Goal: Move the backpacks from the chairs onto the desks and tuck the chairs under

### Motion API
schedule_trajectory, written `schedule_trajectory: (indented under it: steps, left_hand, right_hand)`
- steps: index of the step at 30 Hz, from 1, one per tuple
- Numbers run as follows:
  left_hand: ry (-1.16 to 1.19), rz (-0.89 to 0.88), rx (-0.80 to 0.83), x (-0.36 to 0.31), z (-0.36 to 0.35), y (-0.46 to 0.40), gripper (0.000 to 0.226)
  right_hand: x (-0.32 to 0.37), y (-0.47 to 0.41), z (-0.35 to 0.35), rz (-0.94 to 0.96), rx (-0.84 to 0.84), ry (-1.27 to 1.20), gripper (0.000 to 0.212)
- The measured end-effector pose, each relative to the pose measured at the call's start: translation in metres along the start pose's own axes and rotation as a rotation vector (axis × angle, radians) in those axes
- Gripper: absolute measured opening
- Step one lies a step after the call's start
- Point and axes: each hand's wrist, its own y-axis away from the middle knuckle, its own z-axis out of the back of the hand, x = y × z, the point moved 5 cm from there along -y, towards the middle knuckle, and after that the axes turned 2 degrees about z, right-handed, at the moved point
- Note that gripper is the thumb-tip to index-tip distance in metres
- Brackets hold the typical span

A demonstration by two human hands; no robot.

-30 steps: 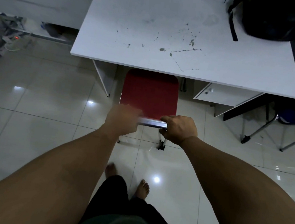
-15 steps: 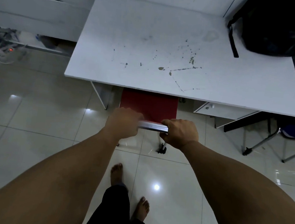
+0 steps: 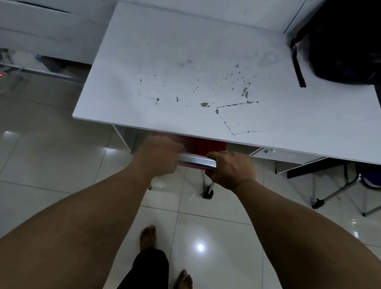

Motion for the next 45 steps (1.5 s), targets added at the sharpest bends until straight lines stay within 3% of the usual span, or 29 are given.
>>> schedule_trajectory:
  steps: [10, 27, 36, 40, 45]
  left_hand:
    - [-0.022, 0.033, 0.003, 0.007, -0.001, -0.044, 0.033]
    - [0.072, 0.052, 0.013, 0.006, -0.001, -0.045, 0.034]
    - [0.109, 0.094, 0.093, 0.007, -0.008, -0.048, 0.033]
    - [0.104, 0.114, 0.234, 0.005, -0.006, -0.047, 0.039]
    - [0.062, 0.142, 0.498, -0.003, 0.007, -0.046, 0.046]
  right_hand:
    - [-0.03, -0.039, 0.004, -0.027, -0.008, 0.041, 0.045]
    - [-0.032, -0.036, 0.002, -0.11, -0.012, 0.022, 0.039]
    - [-0.033, -0.035, -0.002, -0.105, -0.005, -0.001, 0.041]
    - [-0.031, -0.035, 0.004, -0.081, 0.046, -0.037, 0.037]
    - [-0.028, -0.029, 0.014, -0.118, 0.238, -0.154, 0.034]
